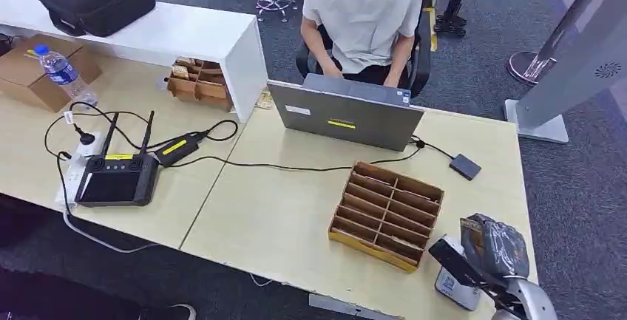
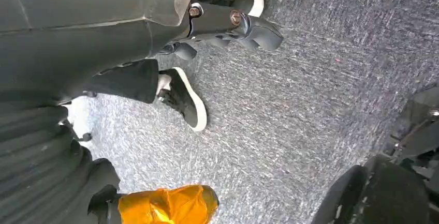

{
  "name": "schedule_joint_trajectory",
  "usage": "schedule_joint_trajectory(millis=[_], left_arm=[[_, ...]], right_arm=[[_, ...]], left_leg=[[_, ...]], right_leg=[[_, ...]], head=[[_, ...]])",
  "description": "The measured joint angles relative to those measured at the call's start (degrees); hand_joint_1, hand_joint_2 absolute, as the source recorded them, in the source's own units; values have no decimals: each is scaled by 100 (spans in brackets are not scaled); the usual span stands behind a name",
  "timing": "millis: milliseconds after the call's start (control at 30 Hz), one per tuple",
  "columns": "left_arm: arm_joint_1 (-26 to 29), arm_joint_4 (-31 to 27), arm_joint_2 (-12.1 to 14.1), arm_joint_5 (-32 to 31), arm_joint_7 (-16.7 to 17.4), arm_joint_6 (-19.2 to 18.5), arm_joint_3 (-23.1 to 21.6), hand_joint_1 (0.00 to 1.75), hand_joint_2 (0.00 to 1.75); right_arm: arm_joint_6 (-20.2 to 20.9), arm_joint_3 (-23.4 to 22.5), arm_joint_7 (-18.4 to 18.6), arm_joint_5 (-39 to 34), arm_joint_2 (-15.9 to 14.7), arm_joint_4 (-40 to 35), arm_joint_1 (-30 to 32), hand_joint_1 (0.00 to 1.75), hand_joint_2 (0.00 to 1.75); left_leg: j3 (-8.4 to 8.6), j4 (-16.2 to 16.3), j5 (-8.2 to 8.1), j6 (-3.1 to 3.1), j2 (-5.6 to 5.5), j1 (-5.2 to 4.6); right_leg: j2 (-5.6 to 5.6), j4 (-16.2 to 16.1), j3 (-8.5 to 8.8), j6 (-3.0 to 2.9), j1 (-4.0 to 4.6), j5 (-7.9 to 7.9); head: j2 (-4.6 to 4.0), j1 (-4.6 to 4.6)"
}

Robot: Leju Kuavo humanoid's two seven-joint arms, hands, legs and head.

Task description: Pass the card to the sensor for recognition and then transmit it.

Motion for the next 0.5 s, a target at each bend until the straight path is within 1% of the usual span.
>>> schedule_joint_trajectory(millis=[67, 167, 267, 367, 500], left_arm=[[-3, 0, 2, -26, 0, -13, 2, 0, 175], [-3, 0, 2, -114, 0, -50, 7, 0, 175], [-4, 0, 2, -184, 0, -61, 7, 0, 175], [-5, 0, 2, -264, 0, -92, 7, 0, 175], [-29, 0, 0, -389, 0, -155, 7, 0, 175]], right_arm=[[31, 77, 0, -103, 0, -244, -5, 175, 175], [175, 226, 105, -219, -2, -736, -77, 175, 175], [197, 335, 179, -228, -13, -1160, -235, 175, 175], [168, 387, 249, -173, -17, -1495, -415, 175, 175], [140, 524, 382, 100, -17, -1756, -783, 175, 175]], left_leg=[[-1, 0, 0, 0, 3, 0], [-2, 0, 0, 0, 3, 0], [-3, 0, 0, 0, 3, 0], [-5, 0, 0, -1, 2, 0], [-4, 0, 3, -3, 4, 0]], right_leg=[[4, 0, -4, -1, 0, 1], [4, 0, -7, -1, 0, 1], [4, 0, -8, -1, 0, 1], [4, 1, -8, -1, 0, 1], [7, 1, -8, -1, 0, 1]], head=[[0, -2], [0, 0], [0, -2], [0, 0], [0, -2]])
